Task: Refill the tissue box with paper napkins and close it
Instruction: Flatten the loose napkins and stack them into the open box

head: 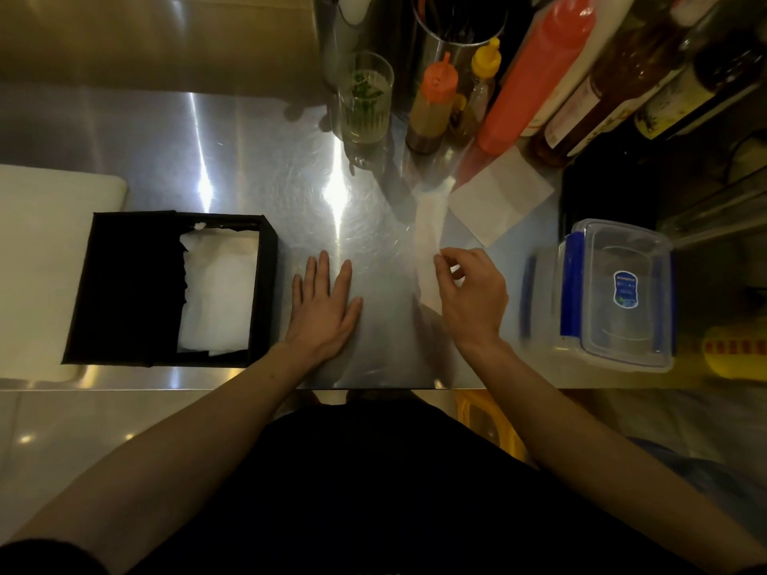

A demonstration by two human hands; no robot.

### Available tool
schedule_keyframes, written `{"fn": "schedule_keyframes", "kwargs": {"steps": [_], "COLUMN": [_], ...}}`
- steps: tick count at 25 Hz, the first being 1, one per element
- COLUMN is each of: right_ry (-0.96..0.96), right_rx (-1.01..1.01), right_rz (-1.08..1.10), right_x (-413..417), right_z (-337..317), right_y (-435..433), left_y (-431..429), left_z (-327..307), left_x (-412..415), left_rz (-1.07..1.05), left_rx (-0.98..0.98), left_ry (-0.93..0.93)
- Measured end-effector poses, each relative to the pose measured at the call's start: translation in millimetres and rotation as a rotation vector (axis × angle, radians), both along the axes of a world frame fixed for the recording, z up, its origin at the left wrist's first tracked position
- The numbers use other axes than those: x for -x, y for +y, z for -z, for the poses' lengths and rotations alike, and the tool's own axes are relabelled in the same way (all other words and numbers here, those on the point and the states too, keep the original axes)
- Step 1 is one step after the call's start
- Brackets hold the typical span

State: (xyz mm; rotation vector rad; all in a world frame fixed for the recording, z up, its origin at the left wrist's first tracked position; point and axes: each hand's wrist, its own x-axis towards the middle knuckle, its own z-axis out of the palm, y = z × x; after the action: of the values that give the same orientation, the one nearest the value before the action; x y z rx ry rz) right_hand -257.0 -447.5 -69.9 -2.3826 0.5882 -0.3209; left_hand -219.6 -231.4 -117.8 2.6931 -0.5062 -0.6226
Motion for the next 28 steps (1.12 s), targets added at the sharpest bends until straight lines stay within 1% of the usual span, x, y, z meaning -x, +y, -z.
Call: {"fn": "schedule_keyframes", "kwargs": {"steps": [4, 6, 8, 11, 13, 19, 23, 26, 28], "right_ry": [-0.061, -0.071, -0.088, -0.120, -0.116, -0.081, -0.089, -0.179, -0.201], "right_rx": [-0.002, -0.013, -0.020, -0.010, -0.025, -0.047, -0.029, 0.025, 0.047], "right_rz": [-0.055, -0.087, -0.104, -0.113, -0.112, -0.189, -0.184, -0.183, -0.187], "right_x": [-6, -6, -6, -8, -10, -25, -36, -43, -45], "right_z": [-21, -29, -34, -39, -44, -56, -69, -85, -89], "right_y": [14, 28, 46, 79, 105, 182, 224, 245, 259], "left_y": [8, 24, 49, 98, 135, 227, 250, 256, 259], "left_z": [-34, -50, -61, -70, -69, -50, -36, -28, -25], "left_x": [-2, -3, -5, -12, -19, -51, -63, -66, -69], "left_rz": [-0.067, -0.105, -0.097, -0.059, -0.052, -0.170, -0.069, -0.014, 0.018], "left_rx": [0.295, 0.378, 0.403, 0.377, 0.353, 0.191, 0.149, 0.110, 0.083], "left_ry": [-0.060, -0.108, -0.198, -0.329, -0.373, -0.287, -0.244, -0.252, -0.260]}}
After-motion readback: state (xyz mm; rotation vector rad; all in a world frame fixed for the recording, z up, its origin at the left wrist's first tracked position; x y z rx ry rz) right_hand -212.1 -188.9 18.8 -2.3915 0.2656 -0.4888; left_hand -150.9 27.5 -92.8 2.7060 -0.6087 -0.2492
